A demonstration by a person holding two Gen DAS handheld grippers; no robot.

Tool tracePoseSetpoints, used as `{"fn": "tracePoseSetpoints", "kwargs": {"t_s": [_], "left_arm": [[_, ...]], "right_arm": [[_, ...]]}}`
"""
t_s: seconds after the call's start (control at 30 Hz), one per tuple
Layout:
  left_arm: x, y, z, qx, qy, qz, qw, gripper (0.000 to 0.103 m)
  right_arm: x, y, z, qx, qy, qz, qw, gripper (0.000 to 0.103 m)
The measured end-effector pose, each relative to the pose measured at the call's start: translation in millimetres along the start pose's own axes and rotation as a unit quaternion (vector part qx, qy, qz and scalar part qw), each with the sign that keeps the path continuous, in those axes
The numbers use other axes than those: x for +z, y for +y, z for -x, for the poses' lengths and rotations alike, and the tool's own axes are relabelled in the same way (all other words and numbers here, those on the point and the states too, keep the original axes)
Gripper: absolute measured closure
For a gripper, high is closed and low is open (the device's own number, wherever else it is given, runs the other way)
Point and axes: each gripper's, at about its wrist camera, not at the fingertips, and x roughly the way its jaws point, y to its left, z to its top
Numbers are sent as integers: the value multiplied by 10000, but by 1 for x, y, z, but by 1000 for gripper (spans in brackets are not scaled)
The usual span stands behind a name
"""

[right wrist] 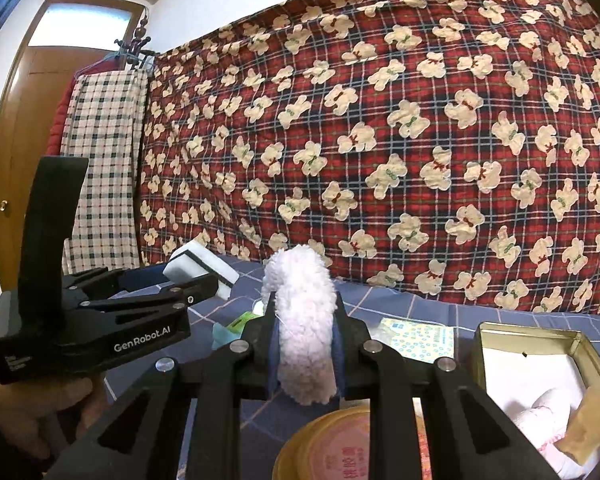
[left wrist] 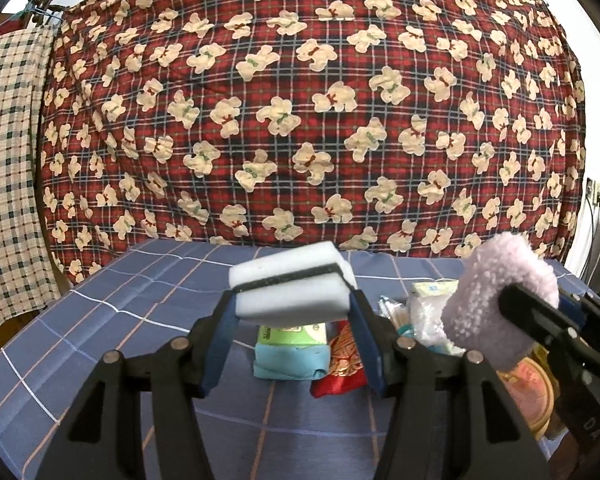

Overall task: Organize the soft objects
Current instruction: 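Lift the striped sponge with the left tool while the right tool lifts the pink puff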

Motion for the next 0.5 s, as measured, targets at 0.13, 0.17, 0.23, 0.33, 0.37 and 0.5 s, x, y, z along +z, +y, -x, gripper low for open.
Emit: {"fn": "tracePoseSetpoints", "kwargs": {"t_s": [0.13, 0.17, 0.23, 0.33, 0.37, 0.5], "left_arm": [[5, -5, 1, -97, 90, 28, 9999, 48], [6, -6, 1, -126, 125, 20, 9998, 48], [10, -9, 1, -174, 145, 33, 9997, 48], [16, -13, 3, -275, 164, 63, 9995, 48], [18, -15, 4, -315, 159, 65, 9994, 48], [23, -24, 7, -425, 134, 36, 9990, 48]], "right_arm": [[4, -3, 6, -45, -136, -61, 9999, 79], [5, -5, 6, -44, -142, -114, 9998, 79], [7, -9, 7, -52, -108, -204, 9997, 79], [11, -15, 10, -69, -48, -285, 9996, 79], [13, -17, 12, -74, -29, -329, 9994, 79], [17, -19, 17, -96, -59, -339, 9994, 79]]}}
